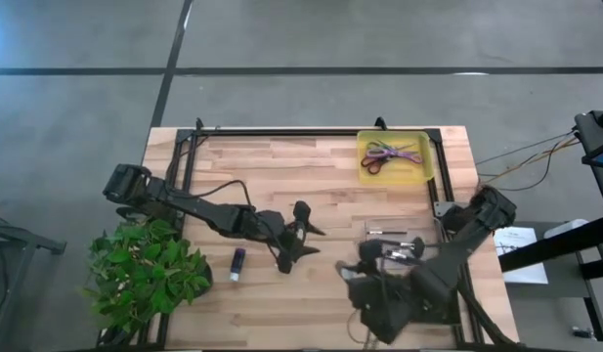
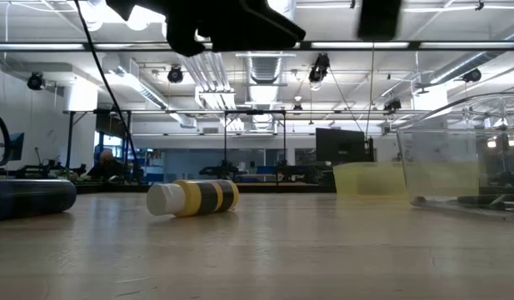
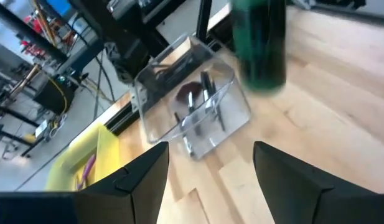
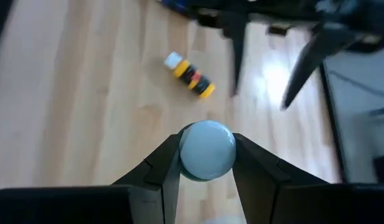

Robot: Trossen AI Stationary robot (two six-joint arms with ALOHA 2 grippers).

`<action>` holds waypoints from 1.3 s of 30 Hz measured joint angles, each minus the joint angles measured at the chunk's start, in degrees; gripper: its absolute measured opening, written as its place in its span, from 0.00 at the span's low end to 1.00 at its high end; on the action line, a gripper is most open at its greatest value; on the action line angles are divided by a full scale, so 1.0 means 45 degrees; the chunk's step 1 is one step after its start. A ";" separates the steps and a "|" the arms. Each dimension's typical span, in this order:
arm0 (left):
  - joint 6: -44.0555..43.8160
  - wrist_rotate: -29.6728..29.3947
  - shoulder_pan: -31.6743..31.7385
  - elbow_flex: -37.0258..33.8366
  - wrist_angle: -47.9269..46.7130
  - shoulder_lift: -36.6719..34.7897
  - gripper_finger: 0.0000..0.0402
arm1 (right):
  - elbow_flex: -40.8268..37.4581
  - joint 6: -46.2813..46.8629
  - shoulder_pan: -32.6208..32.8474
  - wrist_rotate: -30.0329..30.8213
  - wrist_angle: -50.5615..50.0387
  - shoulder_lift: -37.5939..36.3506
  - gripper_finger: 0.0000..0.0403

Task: Pick & Place Paint Supplies
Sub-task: Put the green acrylic paint bottle into the black bin

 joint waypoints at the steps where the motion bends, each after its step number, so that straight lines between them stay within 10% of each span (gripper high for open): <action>1: 0.0018 0.0000 0.0043 0.0000 -0.0070 0.0000 0.59 | -0.0001 0.0615 0.0238 0.0038 -0.0250 -0.0036 0.28; 20: -0.1002 0.2833 0.0484 -0.0010 0.0562 -0.0010 0.60 | -0.0020 1.1240 0.4340 -0.0399 -0.5171 -0.0480 0.28; 39: -0.1562 0.3126 0.0712 -0.0802 0.0961 -0.0010 0.60 | -0.1686 1.4154 0.5182 -0.3027 -0.5051 -0.1053 0.28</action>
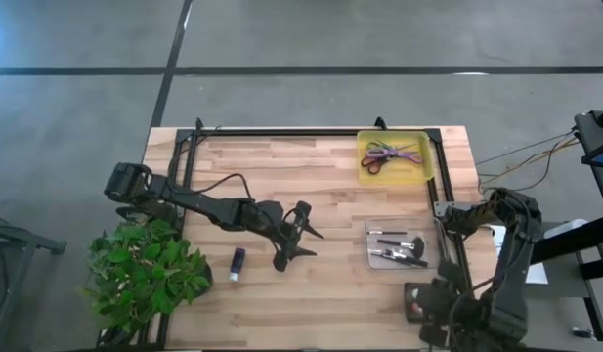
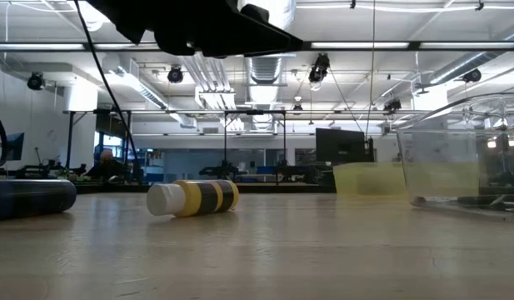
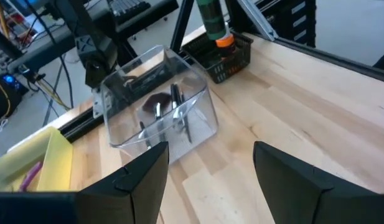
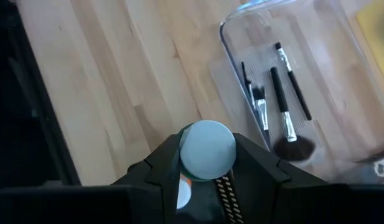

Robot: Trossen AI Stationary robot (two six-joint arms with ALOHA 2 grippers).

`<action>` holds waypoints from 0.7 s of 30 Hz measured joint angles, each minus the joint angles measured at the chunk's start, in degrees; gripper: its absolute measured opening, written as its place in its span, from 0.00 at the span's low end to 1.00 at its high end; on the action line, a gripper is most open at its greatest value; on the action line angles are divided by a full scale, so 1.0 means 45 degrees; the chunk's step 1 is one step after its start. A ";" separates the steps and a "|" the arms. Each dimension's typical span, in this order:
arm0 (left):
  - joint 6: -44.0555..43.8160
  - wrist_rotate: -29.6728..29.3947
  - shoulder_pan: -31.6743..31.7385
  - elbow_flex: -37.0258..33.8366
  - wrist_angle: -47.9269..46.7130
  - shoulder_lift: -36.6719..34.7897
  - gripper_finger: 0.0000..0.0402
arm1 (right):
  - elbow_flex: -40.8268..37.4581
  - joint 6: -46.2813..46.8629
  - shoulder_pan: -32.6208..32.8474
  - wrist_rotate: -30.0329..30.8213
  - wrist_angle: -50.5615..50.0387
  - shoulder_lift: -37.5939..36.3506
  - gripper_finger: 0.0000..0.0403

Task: Pick & Place Paint Supplies
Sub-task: Put the green acrylic paint bottle into the black bin

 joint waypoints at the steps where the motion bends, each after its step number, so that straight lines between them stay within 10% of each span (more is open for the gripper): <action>1: -0.0077 -0.0004 0.0002 -0.0081 0.0151 0.0000 0.60 | -0.0074 0.0018 -0.0006 0.0039 -0.0002 -0.0022 0.28; 21: -0.0492 0.0063 0.0011 -0.0704 0.0933 0.0000 0.60 | -0.2378 0.3169 0.0004 -0.0105 0.0003 -0.0176 0.28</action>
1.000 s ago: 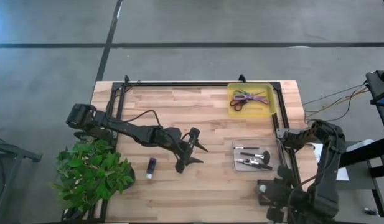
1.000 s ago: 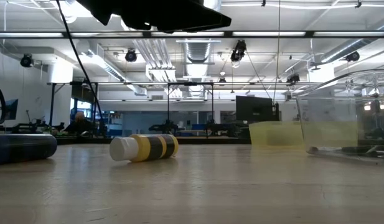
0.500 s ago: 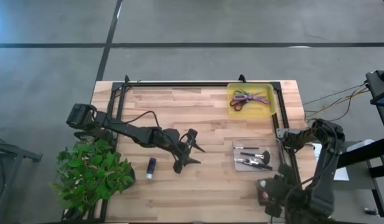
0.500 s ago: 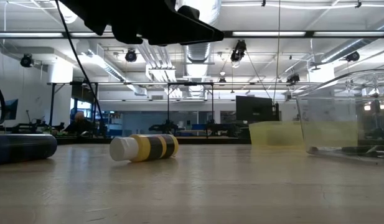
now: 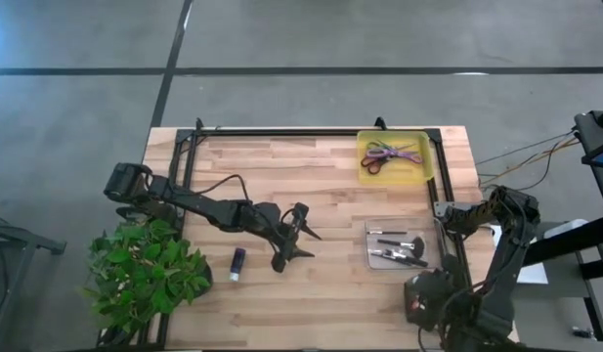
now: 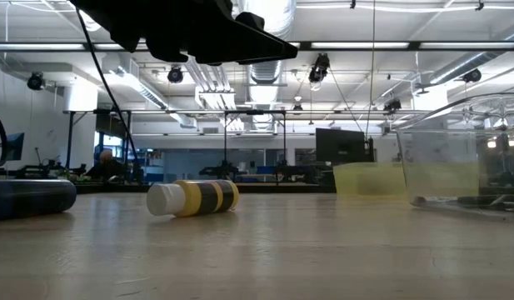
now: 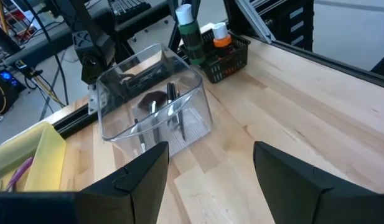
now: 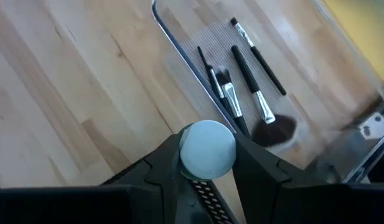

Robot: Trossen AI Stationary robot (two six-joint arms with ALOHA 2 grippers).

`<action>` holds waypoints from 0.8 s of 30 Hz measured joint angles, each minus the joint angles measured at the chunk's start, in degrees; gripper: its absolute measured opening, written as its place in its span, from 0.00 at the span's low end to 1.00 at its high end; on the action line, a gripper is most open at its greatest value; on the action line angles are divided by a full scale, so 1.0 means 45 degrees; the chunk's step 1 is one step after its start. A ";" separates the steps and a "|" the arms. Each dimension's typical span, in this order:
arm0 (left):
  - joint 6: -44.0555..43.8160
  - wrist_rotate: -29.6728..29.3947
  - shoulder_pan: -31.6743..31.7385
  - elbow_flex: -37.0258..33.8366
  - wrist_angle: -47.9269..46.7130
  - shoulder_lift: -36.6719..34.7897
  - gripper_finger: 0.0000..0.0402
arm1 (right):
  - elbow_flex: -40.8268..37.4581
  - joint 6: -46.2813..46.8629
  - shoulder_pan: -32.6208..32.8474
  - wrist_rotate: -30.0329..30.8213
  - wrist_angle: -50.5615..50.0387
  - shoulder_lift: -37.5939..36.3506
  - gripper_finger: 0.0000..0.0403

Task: Pick & Place Paint Supplies
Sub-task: Put the green acrylic paint bottle into the black bin

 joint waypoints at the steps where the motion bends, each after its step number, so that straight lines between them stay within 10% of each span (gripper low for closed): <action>1: -0.0002 0.0000 0.0000 0.0000 -0.0007 0.0000 0.60 | 0.0013 0.0096 -0.0002 -0.0063 0.0005 0.0000 0.28; 24: -0.0094 0.0029 0.0000 0.0000 -0.0055 0.0000 0.60 | -0.0312 0.2418 0.0554 -0.1633 0.0002 0.0024 0.28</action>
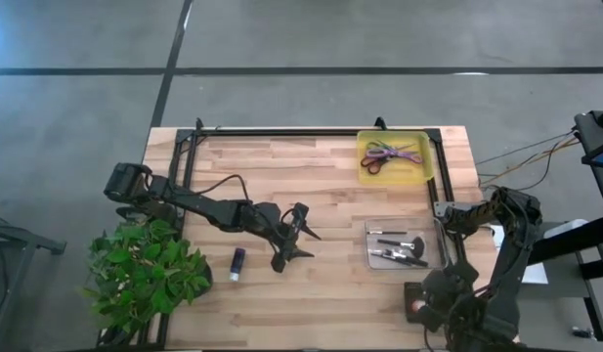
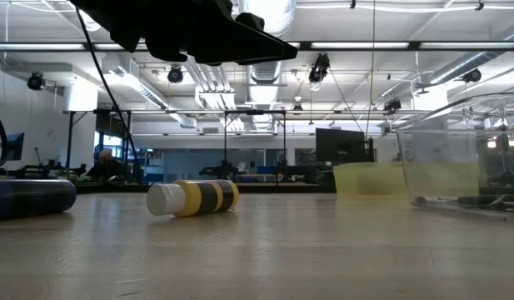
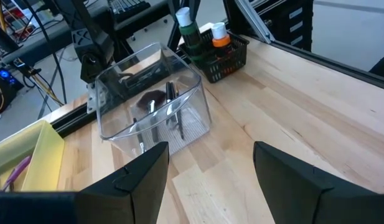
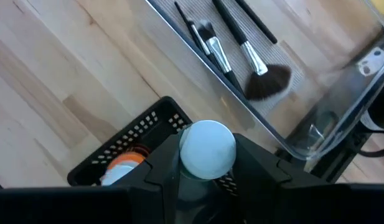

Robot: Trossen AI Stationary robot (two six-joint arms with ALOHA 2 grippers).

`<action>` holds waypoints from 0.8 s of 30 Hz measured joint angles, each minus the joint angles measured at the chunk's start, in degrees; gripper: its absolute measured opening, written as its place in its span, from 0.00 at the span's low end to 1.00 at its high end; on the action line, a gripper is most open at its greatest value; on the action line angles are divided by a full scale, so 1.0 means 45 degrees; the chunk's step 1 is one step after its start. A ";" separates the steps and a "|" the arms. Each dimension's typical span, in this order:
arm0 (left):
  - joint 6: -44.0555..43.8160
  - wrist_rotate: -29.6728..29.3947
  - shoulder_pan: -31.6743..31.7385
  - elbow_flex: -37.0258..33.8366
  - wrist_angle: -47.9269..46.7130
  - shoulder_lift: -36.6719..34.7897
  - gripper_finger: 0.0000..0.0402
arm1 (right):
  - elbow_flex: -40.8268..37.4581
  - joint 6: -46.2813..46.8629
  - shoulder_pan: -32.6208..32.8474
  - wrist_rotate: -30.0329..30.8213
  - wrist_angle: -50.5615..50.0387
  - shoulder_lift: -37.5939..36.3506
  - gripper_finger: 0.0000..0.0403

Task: Pick & Place Paint Supplies
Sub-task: Put the green acrylic paint bottle into the black bin

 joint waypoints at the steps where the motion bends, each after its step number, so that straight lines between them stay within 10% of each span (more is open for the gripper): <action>1: 0.0001 0.0000 0.0000 0.0000 -0.0004 0.0000 0.60 | -0.0003 0.0082 0.0065 -0.0072 -0.0006 0.0002 0.28; 24: -0.0141 -0.0029 0.0000 0.0000 -0.0005 0.0000 0.60 | -0.0118 0.2642 0.1277 -0.0924 0.1239 0.0006 0.28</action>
